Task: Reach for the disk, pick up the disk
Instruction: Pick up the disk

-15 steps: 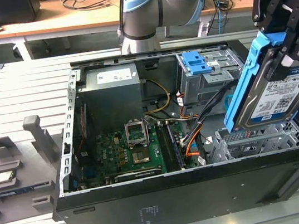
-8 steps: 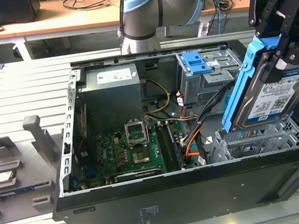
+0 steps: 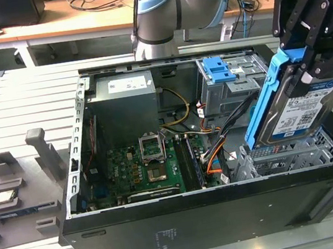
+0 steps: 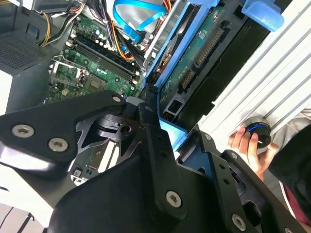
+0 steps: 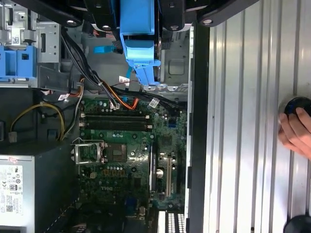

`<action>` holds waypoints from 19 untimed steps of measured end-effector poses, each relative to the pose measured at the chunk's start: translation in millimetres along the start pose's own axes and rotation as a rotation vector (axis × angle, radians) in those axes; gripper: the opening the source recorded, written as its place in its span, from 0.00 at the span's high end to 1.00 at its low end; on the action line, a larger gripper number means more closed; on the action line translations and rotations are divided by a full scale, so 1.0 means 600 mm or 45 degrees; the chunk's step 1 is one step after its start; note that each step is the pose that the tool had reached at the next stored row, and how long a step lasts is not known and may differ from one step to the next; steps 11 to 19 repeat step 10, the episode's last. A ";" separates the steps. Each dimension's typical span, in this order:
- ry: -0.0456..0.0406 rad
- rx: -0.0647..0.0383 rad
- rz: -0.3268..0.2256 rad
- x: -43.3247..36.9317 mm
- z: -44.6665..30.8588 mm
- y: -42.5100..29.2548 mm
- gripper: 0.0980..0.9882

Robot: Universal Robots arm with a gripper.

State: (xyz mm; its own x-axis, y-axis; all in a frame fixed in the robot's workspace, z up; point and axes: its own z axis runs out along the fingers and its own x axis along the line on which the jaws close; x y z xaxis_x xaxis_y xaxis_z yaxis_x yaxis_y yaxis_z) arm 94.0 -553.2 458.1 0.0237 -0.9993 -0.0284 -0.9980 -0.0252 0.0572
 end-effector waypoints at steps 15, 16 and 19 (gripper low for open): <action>0.001 0.000 0.000 -0.001 0.007 -0.001 0.70; 0.001 0.000 0.000 -0.001 0.007 -0.001 0.70; 0.001 0.000 0.000 -0.001 0.007 -0.001 0.70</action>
